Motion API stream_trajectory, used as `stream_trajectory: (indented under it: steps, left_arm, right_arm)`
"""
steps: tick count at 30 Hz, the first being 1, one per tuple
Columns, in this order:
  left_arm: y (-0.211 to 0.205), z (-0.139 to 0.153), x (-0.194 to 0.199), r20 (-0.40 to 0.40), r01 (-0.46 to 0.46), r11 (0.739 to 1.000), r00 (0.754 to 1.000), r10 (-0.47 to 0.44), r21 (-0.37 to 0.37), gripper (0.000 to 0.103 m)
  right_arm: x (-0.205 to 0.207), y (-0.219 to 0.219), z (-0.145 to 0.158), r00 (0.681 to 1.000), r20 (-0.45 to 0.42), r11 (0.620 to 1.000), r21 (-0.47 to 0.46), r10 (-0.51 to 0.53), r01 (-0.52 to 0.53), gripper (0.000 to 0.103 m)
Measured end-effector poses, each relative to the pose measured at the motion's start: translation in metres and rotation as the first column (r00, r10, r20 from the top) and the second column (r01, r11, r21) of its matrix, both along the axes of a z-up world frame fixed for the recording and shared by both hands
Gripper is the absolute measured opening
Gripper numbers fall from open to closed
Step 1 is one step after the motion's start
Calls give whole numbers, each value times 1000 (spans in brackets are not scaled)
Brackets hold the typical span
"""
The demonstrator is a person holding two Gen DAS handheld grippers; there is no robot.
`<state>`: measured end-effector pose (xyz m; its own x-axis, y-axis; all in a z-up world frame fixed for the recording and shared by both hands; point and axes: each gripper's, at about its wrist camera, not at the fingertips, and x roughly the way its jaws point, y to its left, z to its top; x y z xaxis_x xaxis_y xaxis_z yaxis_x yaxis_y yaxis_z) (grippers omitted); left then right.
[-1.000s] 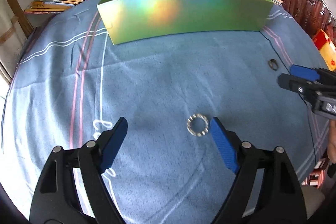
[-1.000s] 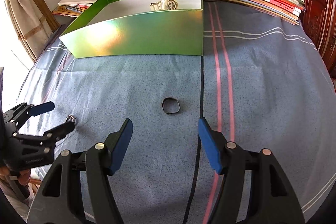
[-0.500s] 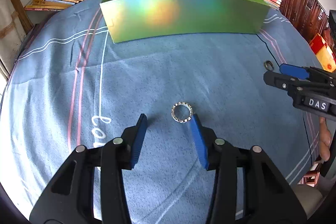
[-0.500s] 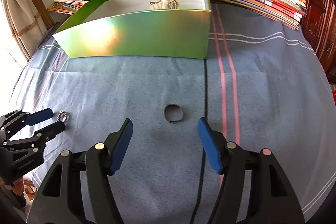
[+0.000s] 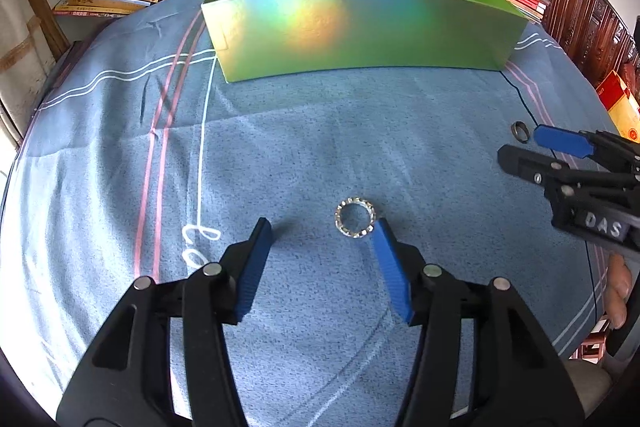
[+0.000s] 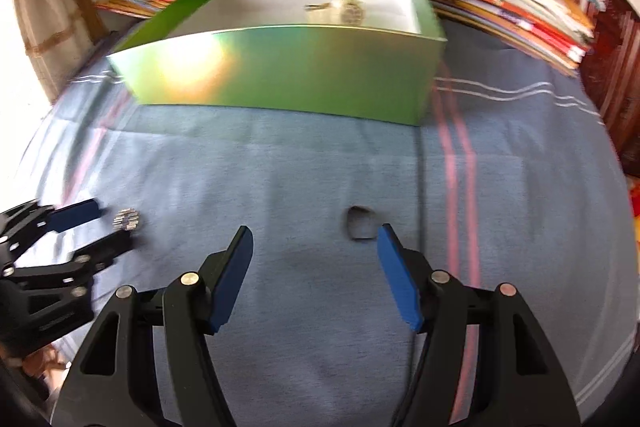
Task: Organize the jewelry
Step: 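Grasp the rhinestone ring with the left tool while the right tool grasps the black ring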
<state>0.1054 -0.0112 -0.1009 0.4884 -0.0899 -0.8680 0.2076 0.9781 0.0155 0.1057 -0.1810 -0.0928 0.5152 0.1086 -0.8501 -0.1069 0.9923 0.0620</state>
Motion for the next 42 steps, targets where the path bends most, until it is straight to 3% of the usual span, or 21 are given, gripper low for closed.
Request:
stream_trajectory:
  steps: [9, 12, 14, 15, 17, 22, 32, 42]
  left_arm:
    - [0, -1, 1, 2, 1, 1000, 1000, -1, 1, 55]
    - [0, -1, 1, 4, 0, 1000, 1000, 0, -1, 55]
    - [0, -1, 2, 5, 0, 1000, 1000, 0, -2, 56]
    - [0, -1, 2, 6, -2, 1000, 1000, 2, -3, 56]
    - [0, -1, 2, 10, -5, 1000, 1000, 5, -5, 53]
    - [1, 0, 3, 15, -15, 1000, 1000, 15, -17, 19]
    - [3, 0, 6, 12, -21, 999, 1000, 22, -28, 19]
    - [-8, -1, 8, 16, -1, 1000, 1000, 1, -4, 35]
  right_arm:
    - [3, -5, -6, 999, 1, 998, -40, -49, 49, 61]
    - [6, -6, -6, 998, 14, 997, -37, -62, 62, 42]
    - [5, -8, -6, 997, 17, 997, -31, -73, 73, 21]
    - [5, -10, -6, 997, 15, 997, -23, -76, 76, 20]
    - [6, -9, -6, 997, 15, 997, -21, -73, 74, 20]
    - [4, -5, -6, 998, 9, 997, -30, -70, 70, 20]
    - [3, -6, -6, 998, 7, 997, -35, -65, 65, 20]
    - [6, -7, -8, 997, 18, 997, -36, -70, 70, 27]
